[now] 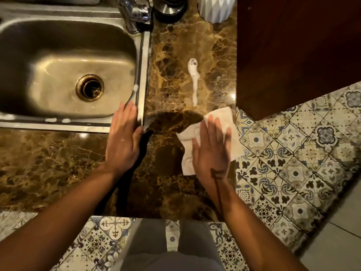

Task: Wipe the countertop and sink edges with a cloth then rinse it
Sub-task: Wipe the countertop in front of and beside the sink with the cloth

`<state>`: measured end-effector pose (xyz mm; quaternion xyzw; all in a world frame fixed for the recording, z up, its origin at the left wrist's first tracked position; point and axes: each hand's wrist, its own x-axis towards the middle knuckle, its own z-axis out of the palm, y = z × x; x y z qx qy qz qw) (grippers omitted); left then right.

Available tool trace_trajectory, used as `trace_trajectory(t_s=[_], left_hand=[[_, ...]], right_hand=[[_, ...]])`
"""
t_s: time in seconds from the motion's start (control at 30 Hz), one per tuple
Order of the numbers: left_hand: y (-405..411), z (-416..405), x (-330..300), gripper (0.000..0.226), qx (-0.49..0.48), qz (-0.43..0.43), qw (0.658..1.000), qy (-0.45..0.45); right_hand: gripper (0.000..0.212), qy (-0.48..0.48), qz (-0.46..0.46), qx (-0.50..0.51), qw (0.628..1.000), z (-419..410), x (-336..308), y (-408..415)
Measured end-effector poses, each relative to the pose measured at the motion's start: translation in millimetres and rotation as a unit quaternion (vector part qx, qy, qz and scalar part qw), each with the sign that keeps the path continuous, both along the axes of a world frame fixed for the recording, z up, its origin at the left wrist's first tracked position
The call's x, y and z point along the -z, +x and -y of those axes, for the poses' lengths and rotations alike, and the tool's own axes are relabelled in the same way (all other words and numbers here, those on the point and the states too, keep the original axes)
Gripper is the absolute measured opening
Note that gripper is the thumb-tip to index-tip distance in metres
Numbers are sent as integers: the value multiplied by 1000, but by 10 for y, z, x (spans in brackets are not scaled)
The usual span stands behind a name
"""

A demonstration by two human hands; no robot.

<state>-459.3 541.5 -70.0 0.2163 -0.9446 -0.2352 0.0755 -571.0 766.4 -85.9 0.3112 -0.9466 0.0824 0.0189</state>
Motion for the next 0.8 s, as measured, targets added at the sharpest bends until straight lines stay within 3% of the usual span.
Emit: trace_trajectory(t_s=[0.13, 0.23, 0.33, 0.4, 0.53, 0.57, 0.67, 0.8], left_hand=[[18, 17, 18, 57, 5, -13, 1000, -8], [-38, 33, 30, 62, 13, 17, 999, -46], [-204, -29, -8, 76, -52, 49, 997, -20], [-299, -85, -5, 78, -78, 62, 994, -44], [-341, -113, 7, 73, -93, 80, 989, -78], [-340, -108, 6, 72, -93, 85, 989, -81], [-357, -96, 10, 70, -88, 104, 986, -94], [-346, -89, 47, 71, -87, 121, 983, -104]], right_hand=[[48, -91, -15, -56, 994, -205, 158, 27], [45, -192, 48, -44, 979, -164, 104, -89], [46, -314, 179, 59, 931, -36, -195, -167], [45, -350, 217, 137, 901, 70, -396, -291], [34, -488, 273, 113, 821, 408, -581, -771], [33, -487, 279, 97, 822, 513, -615, -880], [46, -397, 235, 115, 880, 825, -645, -1179], [57, -260, 188, 31, 947, 1209, -432, -1424]])
